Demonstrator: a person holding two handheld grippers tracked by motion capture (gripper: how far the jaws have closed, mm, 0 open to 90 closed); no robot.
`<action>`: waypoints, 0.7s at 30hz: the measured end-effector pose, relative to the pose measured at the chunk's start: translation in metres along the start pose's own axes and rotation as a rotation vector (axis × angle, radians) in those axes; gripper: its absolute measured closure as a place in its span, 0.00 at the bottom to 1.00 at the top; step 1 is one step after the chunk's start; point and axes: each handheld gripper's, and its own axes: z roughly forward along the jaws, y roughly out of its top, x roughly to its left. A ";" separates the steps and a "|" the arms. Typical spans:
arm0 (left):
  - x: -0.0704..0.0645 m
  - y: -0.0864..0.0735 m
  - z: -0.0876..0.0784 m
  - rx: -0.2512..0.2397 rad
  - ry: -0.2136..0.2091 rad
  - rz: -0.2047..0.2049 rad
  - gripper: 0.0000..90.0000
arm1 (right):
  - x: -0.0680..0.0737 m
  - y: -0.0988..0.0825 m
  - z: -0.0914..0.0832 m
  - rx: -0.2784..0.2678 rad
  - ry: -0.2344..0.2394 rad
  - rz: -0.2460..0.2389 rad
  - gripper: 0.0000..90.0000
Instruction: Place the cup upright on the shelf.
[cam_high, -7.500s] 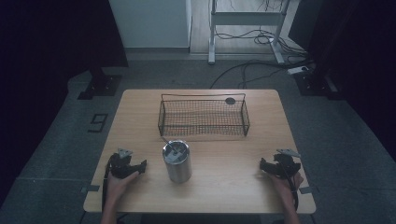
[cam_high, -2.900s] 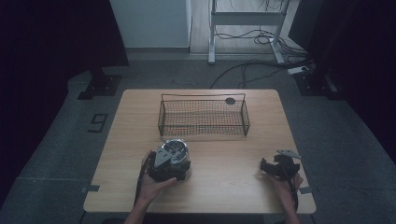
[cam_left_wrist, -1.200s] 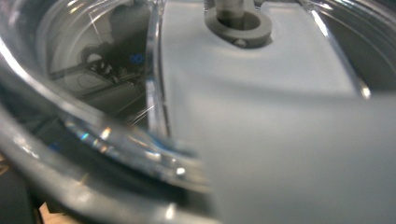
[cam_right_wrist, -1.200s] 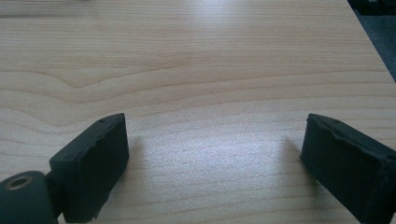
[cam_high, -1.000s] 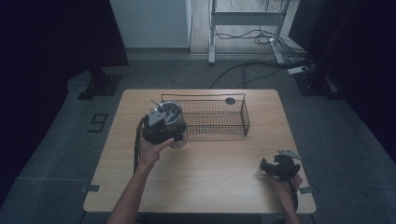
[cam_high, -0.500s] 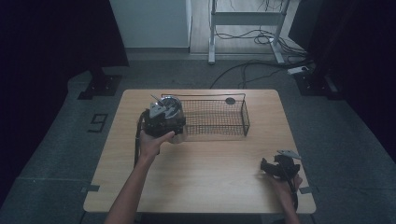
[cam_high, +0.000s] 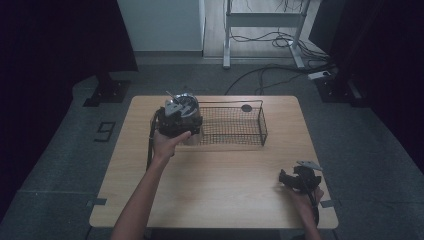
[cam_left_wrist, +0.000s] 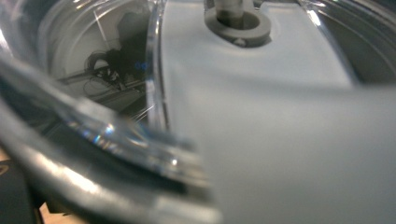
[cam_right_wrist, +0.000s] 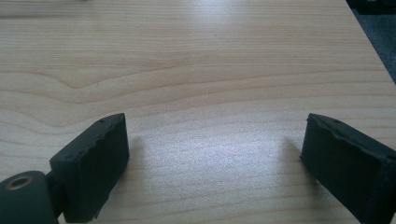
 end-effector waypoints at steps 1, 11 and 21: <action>0.000 0.002 0.001 0.001 0.005 0.003 0.04 | 0.000 0.000 0.000 0.000 0.000 0.000 0.08; 0.007 0.019 0.016 0.012 0.018 -0.006 0.04 | 0.000 0.000 0.000 0.000 0.000 0.002 0.08; 0.016 0.031 0.032 0.024 0.039 -0.035 0.04 | 0.000 0.000 0.000 0.000 -0.003 0.003 0.08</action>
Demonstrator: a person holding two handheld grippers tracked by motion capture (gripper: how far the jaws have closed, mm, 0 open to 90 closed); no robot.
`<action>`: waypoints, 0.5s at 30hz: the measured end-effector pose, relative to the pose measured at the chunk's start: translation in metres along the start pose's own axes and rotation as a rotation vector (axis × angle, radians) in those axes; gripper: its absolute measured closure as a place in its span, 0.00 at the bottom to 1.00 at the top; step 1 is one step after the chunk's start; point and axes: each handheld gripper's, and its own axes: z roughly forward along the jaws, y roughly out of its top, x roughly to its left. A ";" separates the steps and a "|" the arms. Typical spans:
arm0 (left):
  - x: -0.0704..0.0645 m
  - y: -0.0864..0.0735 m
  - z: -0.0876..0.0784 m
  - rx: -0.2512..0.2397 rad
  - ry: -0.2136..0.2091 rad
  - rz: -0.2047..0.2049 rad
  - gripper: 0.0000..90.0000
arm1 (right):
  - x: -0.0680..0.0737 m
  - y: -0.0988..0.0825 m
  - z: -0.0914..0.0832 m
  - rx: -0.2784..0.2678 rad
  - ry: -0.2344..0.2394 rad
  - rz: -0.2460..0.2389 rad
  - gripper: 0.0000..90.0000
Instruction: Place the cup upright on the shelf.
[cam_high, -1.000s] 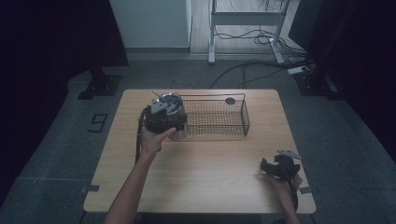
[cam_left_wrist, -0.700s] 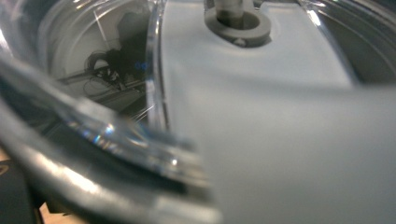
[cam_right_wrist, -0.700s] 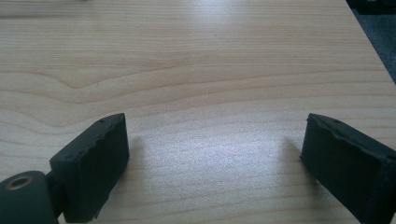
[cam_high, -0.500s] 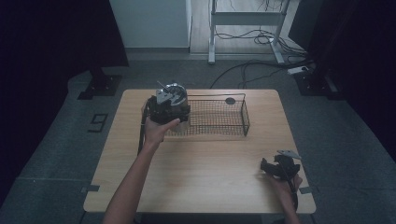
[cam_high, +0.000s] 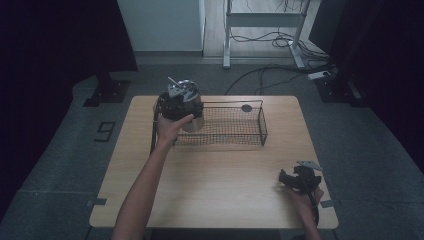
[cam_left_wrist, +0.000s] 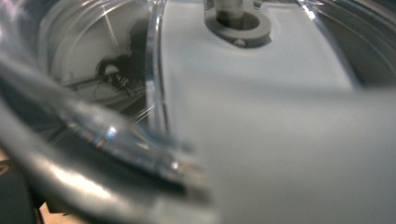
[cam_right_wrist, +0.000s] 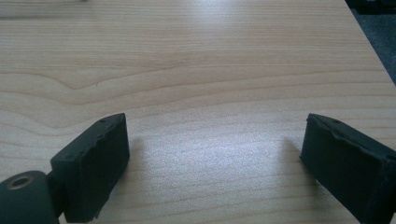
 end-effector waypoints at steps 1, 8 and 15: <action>0.001 0.003 0.003 0.003 0.005 -0.005 0.04 | 0.000 0.000 0.000 -0.001 0.000 0.001 0.08; 0.003 0.007 0.019 0.025 0.022 -0.002 0.04 | 0.000 0.000 0.000 0.001 0.001 0.000 0.08; 0.007 0.003 0.038 0.051 0.044 -0.026 0.04 | 0.000 0.000 0.000 0.001 0.001 -0.001 0.08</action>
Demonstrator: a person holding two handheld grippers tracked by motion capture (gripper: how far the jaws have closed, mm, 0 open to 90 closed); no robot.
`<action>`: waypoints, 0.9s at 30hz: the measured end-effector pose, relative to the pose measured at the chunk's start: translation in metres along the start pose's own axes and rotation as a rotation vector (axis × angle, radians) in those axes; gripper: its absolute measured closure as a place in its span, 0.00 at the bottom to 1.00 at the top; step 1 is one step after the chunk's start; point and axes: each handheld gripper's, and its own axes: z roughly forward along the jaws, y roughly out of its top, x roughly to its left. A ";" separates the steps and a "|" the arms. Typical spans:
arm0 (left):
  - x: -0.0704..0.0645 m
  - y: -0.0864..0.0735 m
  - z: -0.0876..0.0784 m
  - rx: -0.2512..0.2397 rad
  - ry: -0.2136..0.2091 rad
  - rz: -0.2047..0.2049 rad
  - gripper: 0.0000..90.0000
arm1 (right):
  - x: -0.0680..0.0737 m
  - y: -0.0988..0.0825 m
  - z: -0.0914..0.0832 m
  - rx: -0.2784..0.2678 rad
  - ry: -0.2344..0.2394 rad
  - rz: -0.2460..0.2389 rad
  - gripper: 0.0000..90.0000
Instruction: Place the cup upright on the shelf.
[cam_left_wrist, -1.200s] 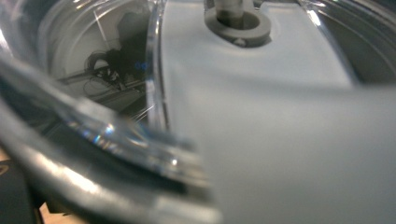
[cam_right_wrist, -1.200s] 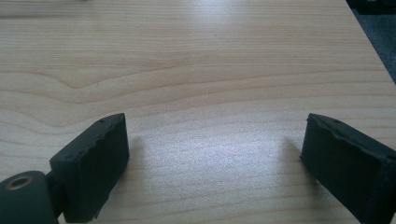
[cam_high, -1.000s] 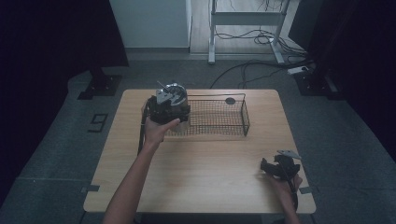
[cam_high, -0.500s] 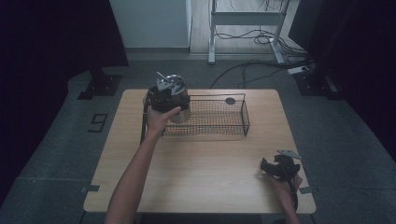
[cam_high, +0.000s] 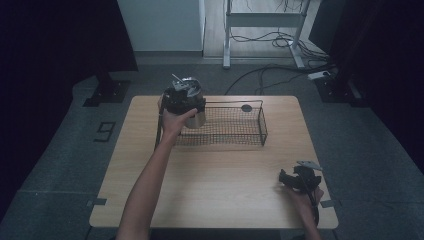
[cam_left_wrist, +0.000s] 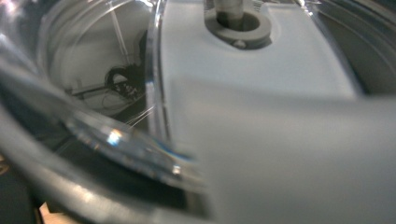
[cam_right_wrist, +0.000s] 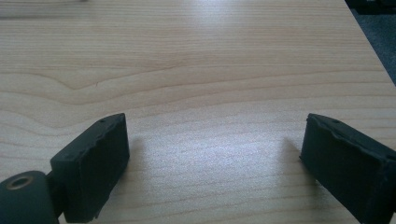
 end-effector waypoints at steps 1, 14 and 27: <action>0.000 0.000 0.000 0.000 0.000 0.000 0.04 | 0.000 0.000 0.000 0.000 0.000 0.000 0.08; 0.009 -0.012 0.028 0.053 0.049 -0.056 0.04 | 0.000 0.000 0.000 0.000 0.000 0.000 0.09; 0.008 -0.030 0.046 0.098 0.065 -0.060 0.04 | 0.000 0.000 0.000 -0.001 0.000 0.000 0.09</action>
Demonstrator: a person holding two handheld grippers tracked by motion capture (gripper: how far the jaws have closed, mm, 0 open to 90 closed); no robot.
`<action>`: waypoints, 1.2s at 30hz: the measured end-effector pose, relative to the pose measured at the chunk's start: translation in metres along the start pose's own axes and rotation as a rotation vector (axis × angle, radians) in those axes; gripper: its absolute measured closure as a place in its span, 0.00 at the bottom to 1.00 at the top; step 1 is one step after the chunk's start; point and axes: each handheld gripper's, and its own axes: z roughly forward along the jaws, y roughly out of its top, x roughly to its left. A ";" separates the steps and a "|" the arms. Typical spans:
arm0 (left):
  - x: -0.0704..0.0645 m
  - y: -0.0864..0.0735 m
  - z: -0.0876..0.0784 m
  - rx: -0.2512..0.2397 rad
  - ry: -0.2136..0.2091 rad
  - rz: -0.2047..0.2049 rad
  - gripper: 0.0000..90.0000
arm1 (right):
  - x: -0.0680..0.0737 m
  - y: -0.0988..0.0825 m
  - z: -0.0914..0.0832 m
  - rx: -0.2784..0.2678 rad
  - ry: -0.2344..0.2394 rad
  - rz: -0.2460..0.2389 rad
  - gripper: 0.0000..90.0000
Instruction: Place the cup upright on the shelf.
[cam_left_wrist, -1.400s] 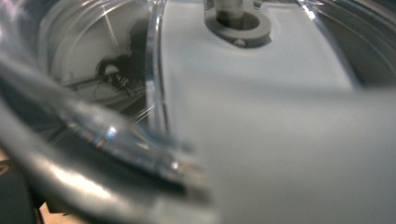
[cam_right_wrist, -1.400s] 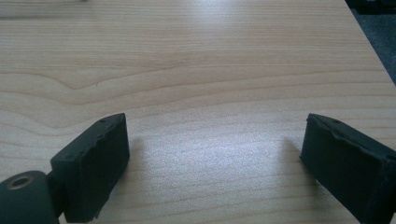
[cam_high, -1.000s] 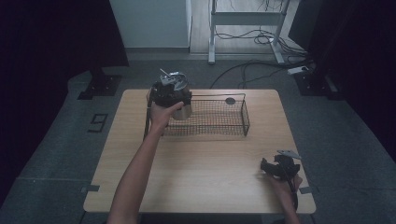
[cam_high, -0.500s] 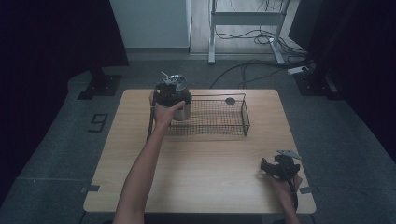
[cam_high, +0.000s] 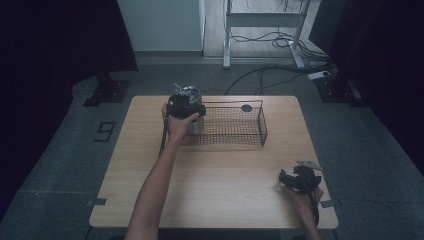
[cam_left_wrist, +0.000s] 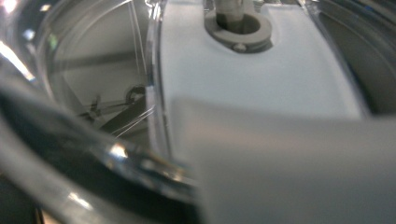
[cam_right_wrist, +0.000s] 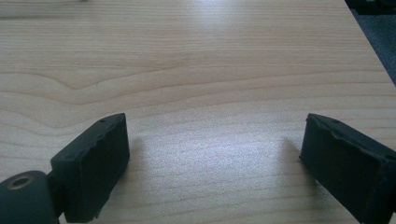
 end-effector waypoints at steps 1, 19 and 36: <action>-0.001 -0.001 0.002 0.005 -0.001 0.003 0.04 | 0.000 0.000 0.000 0.000 0.000 0.000 0.09; -0.006 -0.016 0.021 0.047 0.011 -0.003 0.04 | 0.000 0.000 0.000 -0.001 0.001 -0.001 0.09; -0.013 -0.031 0.026 0.054 0.007 0.050 0.04 | 0.000 0.000 0.000 -0.001 0.001 -0.001 0.09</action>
